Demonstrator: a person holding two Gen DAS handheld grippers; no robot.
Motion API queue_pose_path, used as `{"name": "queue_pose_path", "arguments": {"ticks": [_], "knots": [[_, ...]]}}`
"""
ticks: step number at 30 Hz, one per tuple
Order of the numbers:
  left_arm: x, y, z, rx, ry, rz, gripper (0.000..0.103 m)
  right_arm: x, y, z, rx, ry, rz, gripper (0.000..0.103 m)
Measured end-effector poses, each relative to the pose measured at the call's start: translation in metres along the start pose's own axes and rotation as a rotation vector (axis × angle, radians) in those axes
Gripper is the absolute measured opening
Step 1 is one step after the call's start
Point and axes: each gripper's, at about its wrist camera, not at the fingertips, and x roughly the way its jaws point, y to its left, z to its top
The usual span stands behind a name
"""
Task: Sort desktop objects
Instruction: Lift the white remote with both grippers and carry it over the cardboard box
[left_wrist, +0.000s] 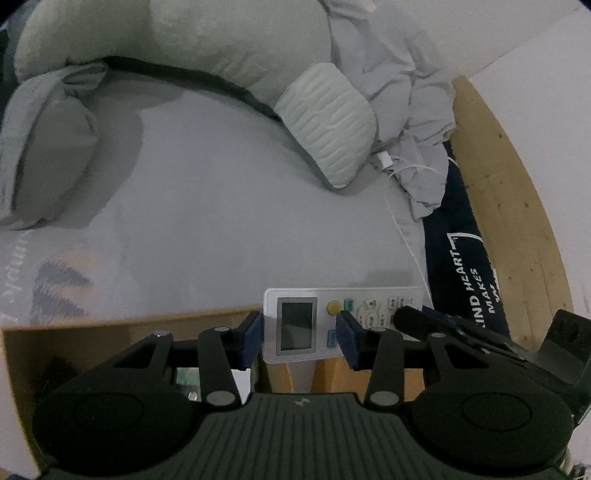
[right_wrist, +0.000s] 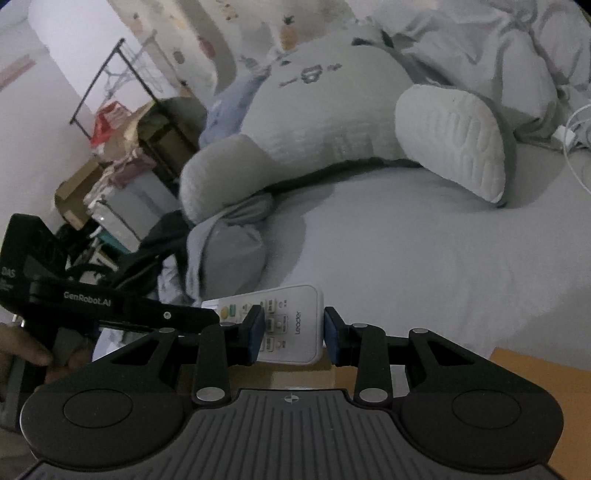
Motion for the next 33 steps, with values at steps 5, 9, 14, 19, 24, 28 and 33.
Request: {"name": "queue_pose_path", "arguments": {"ticks": [5,9,14,19,24,28,33], "knots": [[-0.029,0.006,-0.033,0.007,-0.031,0.001,0.050,-0.017,0.029,-0.022,-0.037,0.000,0.013,0.038],[-0.050,0.010,-0.061,0.013,-0.063,0.008,0.050,-0.028,0.049,-0.042,-0.054,0.002,0.029,0.038],[-0.067,0.023,-0.089,-0.001,-0.093,0.013,0.050,-0.032,0.067,-0.064,-0.063,0.018,0.049,0.038],[-0.062,0.045,-0.108,-0.031,-0.081,0.040,0.050,-0.015,0.072,-0.088,-0.055,0.071,0.054,0.038],[-0.036,0.073,-0.118,-0.074,-0.048,0.068,0.050,0.014,0.070,-0.110,-0.046,0.137,0.033,0.038],[-0.014,0.086,-0.123,-0.093,-0.024,0.097,0.051,0.034,0.066,-0.125,-0.034,0.182,0.007,0.038],[0.006,0.096,-0.124,-0.105,-0.008,0.136,0.052,0.055,0.061,-0.136,-0.039,0.215,-0.026,0.039]]}}
